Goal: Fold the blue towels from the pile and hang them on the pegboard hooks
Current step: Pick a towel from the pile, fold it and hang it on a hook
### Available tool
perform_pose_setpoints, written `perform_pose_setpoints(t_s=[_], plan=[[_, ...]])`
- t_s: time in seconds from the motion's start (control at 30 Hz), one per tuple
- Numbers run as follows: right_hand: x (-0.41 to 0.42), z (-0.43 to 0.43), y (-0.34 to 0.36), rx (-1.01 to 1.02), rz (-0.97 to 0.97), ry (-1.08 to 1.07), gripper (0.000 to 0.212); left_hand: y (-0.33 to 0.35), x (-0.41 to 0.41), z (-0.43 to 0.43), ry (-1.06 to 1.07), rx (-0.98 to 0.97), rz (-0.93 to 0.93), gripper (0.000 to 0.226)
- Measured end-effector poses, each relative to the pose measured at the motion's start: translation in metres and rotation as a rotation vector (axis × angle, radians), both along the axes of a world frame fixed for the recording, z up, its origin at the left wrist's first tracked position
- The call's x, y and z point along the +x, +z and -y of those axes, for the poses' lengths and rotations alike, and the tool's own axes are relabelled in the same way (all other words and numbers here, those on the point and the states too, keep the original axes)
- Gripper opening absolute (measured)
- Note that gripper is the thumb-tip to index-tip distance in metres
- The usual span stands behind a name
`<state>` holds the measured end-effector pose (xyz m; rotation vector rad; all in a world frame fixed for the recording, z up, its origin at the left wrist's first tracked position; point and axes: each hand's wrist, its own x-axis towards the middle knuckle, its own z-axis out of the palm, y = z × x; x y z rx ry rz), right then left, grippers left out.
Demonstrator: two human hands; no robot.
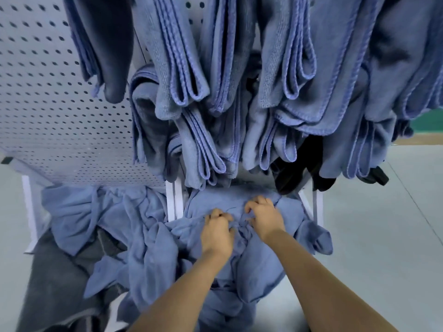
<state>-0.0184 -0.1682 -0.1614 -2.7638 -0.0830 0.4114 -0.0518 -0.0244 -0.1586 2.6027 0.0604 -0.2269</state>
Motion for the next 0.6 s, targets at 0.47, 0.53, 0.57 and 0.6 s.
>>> perform_pose_setpoints(t_s=[0.47,0.53,0.57,0.6], plan=[[-0.056,0.015,0.114,0.282,-0.002,0.094,0.013,0.111,-0.042,-0.037,0.111,-0.634,0.042,0.032],[-0.068,0.013,0.155,0.301,0.056,0.116,0.013,0.146,-0.049,-0.037,0.129,-0.672,0.022,0.030],[-0.074,0.012,0.175,0.312,0.079,0.124,0.016,0.164,-0.053,-0.038,0.120,-0.687,0.021,0.028],[-0.079,0.012,0.193,0.312,0.099,0.138,0.019,0.182,-0.057,-0.038,0.102,-0.705,0.029,0.027]])
